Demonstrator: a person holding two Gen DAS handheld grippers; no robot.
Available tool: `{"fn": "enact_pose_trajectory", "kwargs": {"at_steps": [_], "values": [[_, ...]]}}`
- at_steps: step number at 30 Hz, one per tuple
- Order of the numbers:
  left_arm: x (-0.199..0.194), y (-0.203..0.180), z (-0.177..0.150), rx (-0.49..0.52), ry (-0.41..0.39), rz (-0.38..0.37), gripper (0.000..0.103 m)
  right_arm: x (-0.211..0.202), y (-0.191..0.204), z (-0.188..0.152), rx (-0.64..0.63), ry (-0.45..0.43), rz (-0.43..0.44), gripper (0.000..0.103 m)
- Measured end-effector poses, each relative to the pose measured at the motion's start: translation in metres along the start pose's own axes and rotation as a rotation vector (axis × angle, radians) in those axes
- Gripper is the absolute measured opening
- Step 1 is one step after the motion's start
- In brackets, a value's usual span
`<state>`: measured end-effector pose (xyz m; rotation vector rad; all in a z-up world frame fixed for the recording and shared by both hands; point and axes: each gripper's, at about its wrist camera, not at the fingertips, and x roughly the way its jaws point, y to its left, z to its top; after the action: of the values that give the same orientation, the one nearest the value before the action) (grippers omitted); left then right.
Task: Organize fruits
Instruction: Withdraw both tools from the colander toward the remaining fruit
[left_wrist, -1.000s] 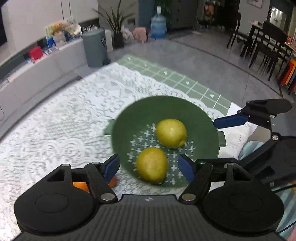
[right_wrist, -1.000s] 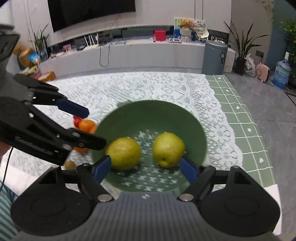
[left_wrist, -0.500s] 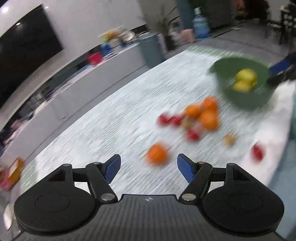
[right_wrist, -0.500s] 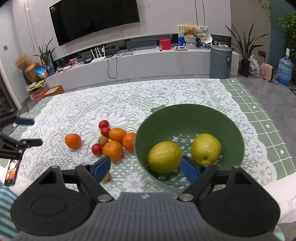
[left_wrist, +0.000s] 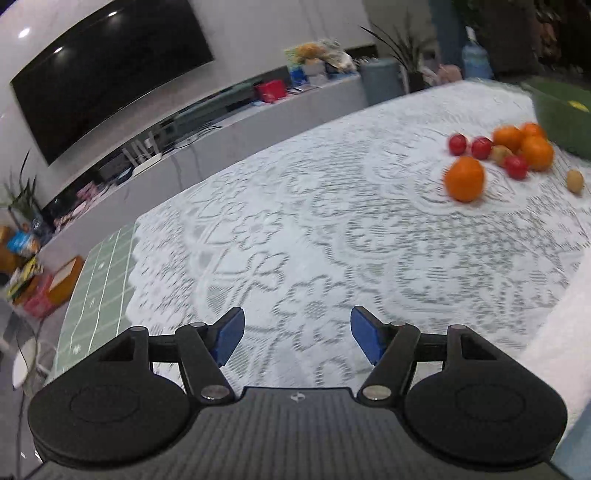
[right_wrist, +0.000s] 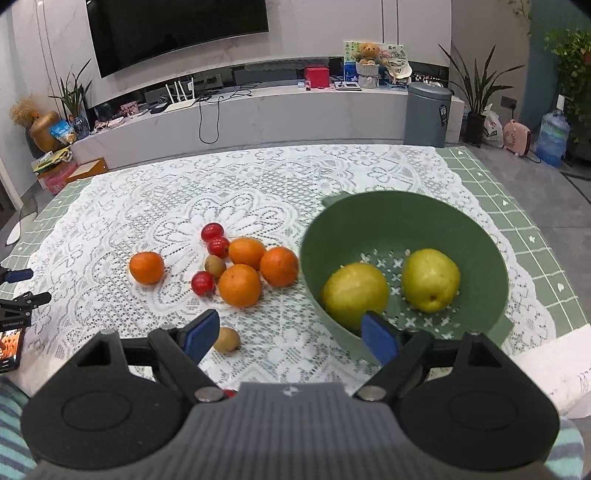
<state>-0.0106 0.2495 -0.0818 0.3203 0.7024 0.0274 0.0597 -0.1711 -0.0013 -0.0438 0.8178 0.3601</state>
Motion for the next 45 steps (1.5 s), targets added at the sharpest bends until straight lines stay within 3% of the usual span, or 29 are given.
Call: {"fn": "enact_pose_trajectory", "kwargs": {"at_steps": [9,12,17,25,32,37,45], "values": [[0.010,0.027,-0.017,-0.090,0.003,-0.002,0.078,0.015,0.025,0.014,-0.032,-0.012,-0.018,0.083],[0.006,0.034,-0.009,-0.109,-0.033,0.021,0.078,0.026,0.030,0.017,-0.060,0.001,-0.039,0.083],[0.006,0.041,0.020,-0.155,-0.063,-0.012,0.080,0.040,0.042,0.022,-0.141,0.007,-0.032,0.081],[0.012,0.012,0.065,-0.072,-0.068,-0.097,0.082,0.059,0.057,0.025,-0.230,0.023,0.013,0.072],[0.018,-0.025,0.099,-0.047,-0.064,-0.257,0.082,0.074,0.066,0.022,-0.270,0.037,0.035,0.058],[0.031,-0.061,0.114,-0.004,-0.051,-0.324,0.080,0.084,0.073,0.018,-0.312,0.040,0.037,0.052],[0.056,-0.097,0.122,-0.009,0.055,-0.331,0.075,0.098,0.084,0.011,-0.427,0.026,-0.037,0.051]]}}
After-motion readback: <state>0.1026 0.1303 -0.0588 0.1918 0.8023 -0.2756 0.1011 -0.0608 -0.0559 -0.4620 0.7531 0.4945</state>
